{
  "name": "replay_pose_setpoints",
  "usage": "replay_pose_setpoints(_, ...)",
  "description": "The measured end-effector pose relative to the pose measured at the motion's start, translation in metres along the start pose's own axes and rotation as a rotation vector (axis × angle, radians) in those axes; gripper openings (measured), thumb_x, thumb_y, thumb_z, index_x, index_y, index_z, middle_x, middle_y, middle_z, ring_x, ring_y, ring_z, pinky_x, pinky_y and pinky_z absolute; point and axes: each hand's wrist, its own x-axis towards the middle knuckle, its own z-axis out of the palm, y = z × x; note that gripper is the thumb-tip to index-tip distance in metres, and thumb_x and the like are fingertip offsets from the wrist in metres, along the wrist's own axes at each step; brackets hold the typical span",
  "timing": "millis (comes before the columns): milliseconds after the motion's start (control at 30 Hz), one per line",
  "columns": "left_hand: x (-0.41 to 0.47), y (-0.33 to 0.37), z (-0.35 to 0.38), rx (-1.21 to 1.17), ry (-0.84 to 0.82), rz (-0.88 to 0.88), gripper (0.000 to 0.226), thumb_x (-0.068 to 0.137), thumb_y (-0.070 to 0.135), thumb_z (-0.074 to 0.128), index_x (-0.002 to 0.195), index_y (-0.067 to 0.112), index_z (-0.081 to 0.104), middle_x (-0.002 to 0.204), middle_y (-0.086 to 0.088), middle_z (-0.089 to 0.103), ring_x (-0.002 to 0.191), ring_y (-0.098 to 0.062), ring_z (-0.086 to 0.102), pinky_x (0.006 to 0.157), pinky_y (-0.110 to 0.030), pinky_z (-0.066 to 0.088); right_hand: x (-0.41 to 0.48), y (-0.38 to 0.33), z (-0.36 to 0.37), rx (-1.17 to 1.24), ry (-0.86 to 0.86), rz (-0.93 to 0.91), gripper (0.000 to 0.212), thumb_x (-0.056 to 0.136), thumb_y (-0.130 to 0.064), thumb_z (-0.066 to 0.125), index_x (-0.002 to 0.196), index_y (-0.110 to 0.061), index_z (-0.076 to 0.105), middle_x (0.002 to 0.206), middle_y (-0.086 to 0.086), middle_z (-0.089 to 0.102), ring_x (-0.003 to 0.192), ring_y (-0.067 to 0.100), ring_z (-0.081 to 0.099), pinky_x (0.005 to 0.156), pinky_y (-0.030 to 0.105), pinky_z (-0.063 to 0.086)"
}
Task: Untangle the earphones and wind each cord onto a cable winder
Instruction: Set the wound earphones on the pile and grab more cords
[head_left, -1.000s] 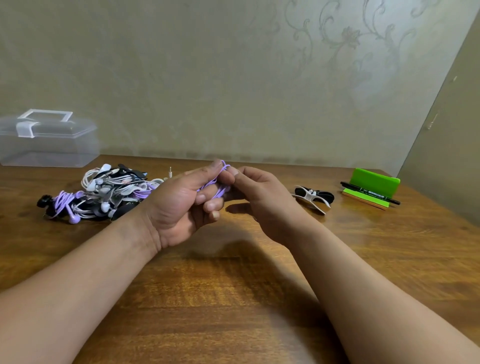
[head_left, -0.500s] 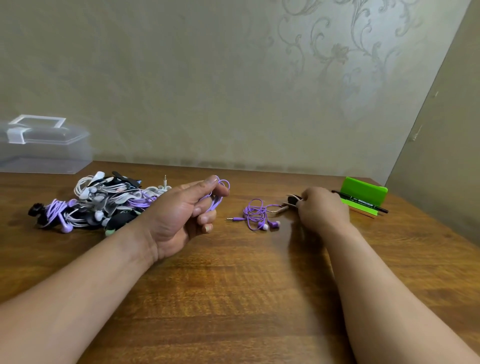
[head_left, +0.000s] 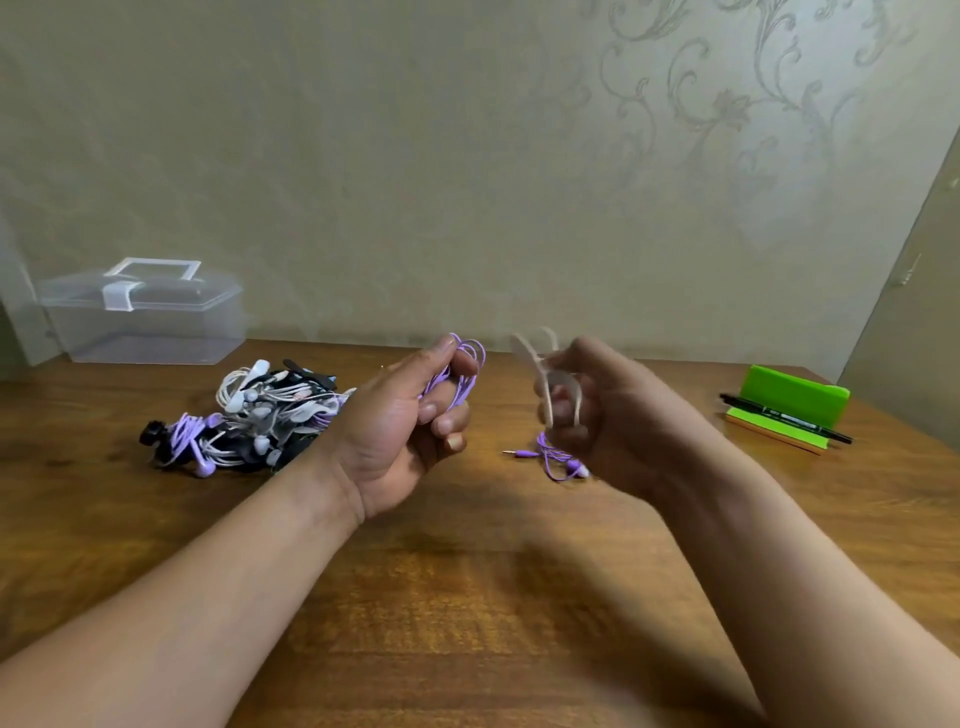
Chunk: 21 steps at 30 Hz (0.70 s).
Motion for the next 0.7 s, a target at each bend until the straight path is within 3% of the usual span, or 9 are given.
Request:
replay_pose_setpoints(100, 0.002, 0.003, -0.003, -0.011, 0.022, 0.051, 0.028, 0.103, 0.041, 0.055, 0.088, 0.021, 0.067, 0.056, 0.005, 0.025, 0.05, -0.01, 0.033, 0.047, -0.023, 0.038, -0.005, 0.011, 0.016, 0.09, -0.136, 0.141, 0.004, 0.098, -0.014, 0.051, 0.095, -0.011, 0.049, 0.062, 0.001, 0.045, 0.046, 0.008, 0.041, 0.036, 0.015, 0.027)
replay_pose_setpoints(233, 0.003, 0.005, -0.002, -0.003, 0.052, 0.08, 0.029, 0.102, 0.042, 0.055, 0.094, 0.02, 0.072, 0.054, 0.006, 0.029, 0.052, -0.01, 0.034, 0.05, -0.022, 0.04, -0.005, 0.017, 0.022, 0.199, -0.168, 0.238, 0.005, 0.096, -0.014, 0.053, 0.093, -0.012, 0.049, 0.061, 0.0, 0.042, 0.043, 0.006, 0.04, 0.033, 0.014, 0.027)
replay_pose_setpoints(433, 0.002, 0.004, -0.001, 0.006, 0.021, 0.088, 0.03, 0.102, 0.043, 0.056, 0.096, 0.023, 0.077, 0.054, 0.005, 0.028, 0.053, -0.011, 0.037, 0.052, -0.023, 0.041, -0.006, 0.018, 0.026, 0.268, -0.208, 0.207, 0.005, 0.098, -0.015, 0.049, 0.095, -0.015, 0.053, 0.06, -0.002, 0.04, 0.044, 0.003, 0.037, 0.038, 0.011, 0.02)
replay_pose_setpoints(700, 0.004, 0.0, -0.001, 0.083, -0.012, 0.137, 0.032, 0.102, 0.042, 0.055, 0.102, 0.017, 0.075, 0.053, 0.002, 0.029, 0.055, -0.014, 0.037, 0.052, -0.028, 0.043, 0.0, 0.024, 0.026, 0.3, -0.148, 0.161, 0.008, 0.1, -0.014, 0.049, 0.105, -0.015, 0.055, 0.062, -0.002, 0.043, 0.046, 0.004, 0.037, 0.037, 0.012, 0.024)
